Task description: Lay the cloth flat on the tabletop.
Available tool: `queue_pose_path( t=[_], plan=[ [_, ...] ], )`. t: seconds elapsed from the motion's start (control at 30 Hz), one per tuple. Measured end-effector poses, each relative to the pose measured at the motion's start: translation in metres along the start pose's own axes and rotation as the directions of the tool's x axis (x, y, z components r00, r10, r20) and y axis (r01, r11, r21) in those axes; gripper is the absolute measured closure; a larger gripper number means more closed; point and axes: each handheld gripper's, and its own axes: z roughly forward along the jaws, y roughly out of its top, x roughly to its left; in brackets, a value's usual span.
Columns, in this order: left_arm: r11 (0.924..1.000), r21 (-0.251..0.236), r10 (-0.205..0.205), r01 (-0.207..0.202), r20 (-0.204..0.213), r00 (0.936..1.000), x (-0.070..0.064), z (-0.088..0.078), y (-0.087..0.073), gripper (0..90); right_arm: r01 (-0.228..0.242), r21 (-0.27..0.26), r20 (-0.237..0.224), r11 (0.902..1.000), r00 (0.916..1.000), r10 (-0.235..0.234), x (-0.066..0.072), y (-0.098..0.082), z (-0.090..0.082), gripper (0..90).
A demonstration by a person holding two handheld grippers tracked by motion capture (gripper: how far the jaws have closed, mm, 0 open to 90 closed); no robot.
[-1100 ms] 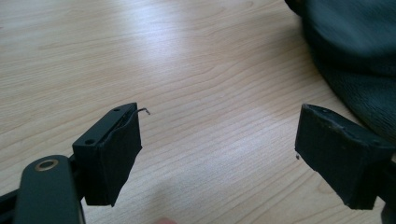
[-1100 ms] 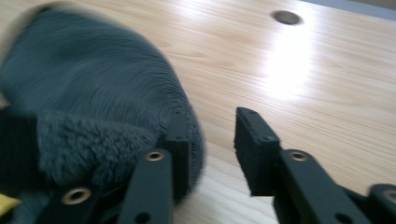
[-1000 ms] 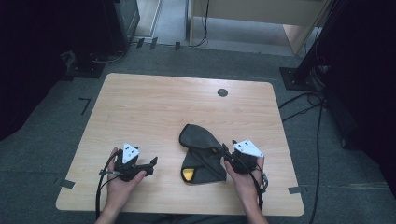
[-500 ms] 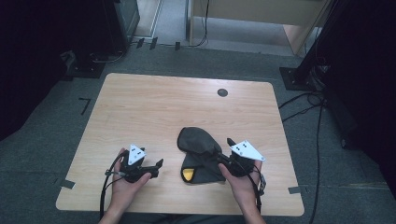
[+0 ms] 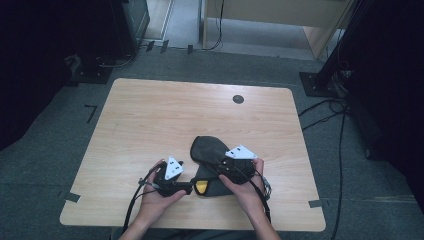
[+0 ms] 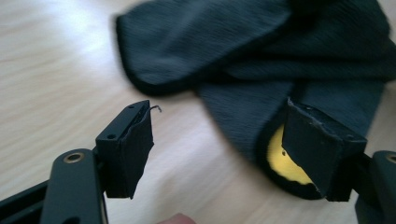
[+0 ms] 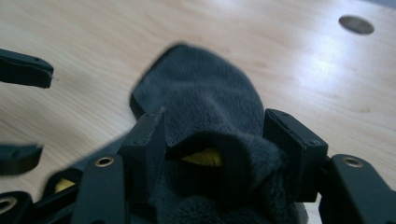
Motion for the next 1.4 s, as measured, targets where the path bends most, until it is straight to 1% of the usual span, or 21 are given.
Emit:
queue_pose_path(
  t=[0.03,0.1,0.13,0.17,0.2,0.23,0.27,0.33,0.47,0.53,0.57,0.6,0.67,0.73,0.9,1.07,1.17,1.23,1.27,1.3,1.4],
  plan=[
    [0.9999,0.008,0.009,-0.009,0.011,0.9999,-0.003,0.003,-0.001,25.2,0.0,0.0,0.0,1.0,1.0,0.0,0.0,0.0,0.0,41.0],
    [0.9982,0.033,0.049,-0.049,0.02,0.9986,-0.017,0.013,-0.003,25.9,0.024,0.021,0.044,0.9995,0.9987,-0.025,-0.004,-0.007,0.005,50.8],
    [0.9982,0.033,0.049,-0.049,0.02,0.9986,-0.017,0.013,-0.003,26.2,0.024,0.021,0.044,0.9995,0.9987,-0.025,-0.004,-0.007,0.005,50.8],
    [0.9965,0.046,0.069,-0.07,0.017,0.9975,-0.022,0.017,-0.005,27.2,0.01,0.035,0.056,0.9993,0.9984,-0.012,-0.01,-0.012,0.006,62.2],
    [0.9955,0.05,0.079,-0.08,0.018,0.9967,-0.024,0.018,-0.005,27.2,0.01,0.035,0.056,0.9993,0.9984,-0.012,-0.01,-0.012,0.006,62.2],
    [0.9948,0.052,0.086,-0.087,0.021,0.9961,-0.027,0.02,-0.006,31.3,-0.003,0.033,0.049,0.9994,0.9988,0.001,-0.014,-0.014,0.005,70.5],
    [0.9944,0.053,0.09,-0.091,0.025,0.9956,-0.029,0.022,-0.007,33.9,-0.015,0.024,0.035,0.9996,0.9993,0.014,-0.016,-0.015,0.004,72.1],
    [0.9943,0.055,0.09,-0.091,0.023,0.9957,-0.031,0.024,-0.008,37.8,-0.026,0.012,0.018,0.9996,0.9995,0.026,-0.018,-0.015,0.002,73.3],
    [0.9933,0.061,0.097,-0.098,0.021,0.9951,-0.03,0.024,-0.009,56.3,-0.06,-0.059,-0.06,0.9965,0.9966,0.056,-0.021,-0.014,-0.004,75.2],
    [0.9931,0.066,0.096,-0.096,0.011,0.9953,-0.028,0.023,-0.009,67.0,-0.065,-0.088,-0.065,0.994,0.9961,0.06,-0.021,-0.012,-0.008,75.2],
    [0.9946,0.063,0.082,-0.082,0.0,0.9966,-0.024,0.021,-0.01,79.0,-0.072,-0.11,-0.076,0.9913,0.9951,0.064,-0.022,-0.011,-0.01,75.2],
    [0.9946,0.063,0.082,-0.082,0.0,0.9966,-0.024,0.021,-0.01,83.0,-0.072,-0.11,-0.076,0.9913,0.9951,0.064,-0.022,-0.011,-0.01,75.2],
    [0.9978,0.055,0.034,-0.036,0.033,0.9989,-0.016,0.018,-0.01,85.9,-0.089,-0.126,-0.08,0.9881,0.9937,0.079,-0.025,-0.011,-0.013,75.2],
    [0.9982,0.055,0.022,-0.024,0.04,0.999,-0.008,0.013,-0.011,87.5,-0.098,-0.138,-0.075,0.9856,0.9932,0.089,-0.03,-0.01,-0.017,75.2],
    [0.9992,0.039,-0.002,0.002,0.008,1.0,0.015,-0.003,-0.011,88.1,-0.113,-0.161,-0.036,0.9804,0.9934,0.109,-0.043,-0.011,-0.027,74.7],
    [0.9989,0.032,-0.033,0.033,-0.021,0.9992,0.036,-0.019,-0.015,88.2,-0.162,-0.141,-0.014,0.9768,0.9868,0.161,-0.059,-0.018,-0.029,73.2],
    [0.9978,0.047,-0.046,0.047,-0.029,0.9985,0.046,-0.025,-0.02,88.3,-0.202,-0.094,0.004,0.9748,0.9791,0.203,-0.065,-0.024,-0.025,70.8],
    [0.9967,0.062,-0.048,0.052,-0.065,0.9968,0.05,-0.025,-0.023,88.3,-0.191,-0.057,0.068,0.98,0.9786,0.194,-0.067,-0.029,-0.021,71.9],
    [0.9957,0.076,-0.048,0.053,-0.067,0.9966,0.053,-0.026,-0.025,88.3,-0.176,-0.04,0.134,0.9837,0.9746,0.179,-0.067,-0.031,-0.02,73.0],
    [0.9925,0.095,-0.074,0.078,-0.041,0.9964,0.059,-0.026,-0.027,88.1,-0.189,-0.04,0.174,0.9812,0.9656,0.193,-0.071,-0.032,-0.022,70.9],
    [0.9894,0.106,-0.095,0.099,-0.039,0.9947,0.063,-0.026,-0.028,85.7,-0.2,-0.072,0.155,0.9771,0.9654,0.209,-0.073,-0.031,-0.026,67.7]
  ],
)
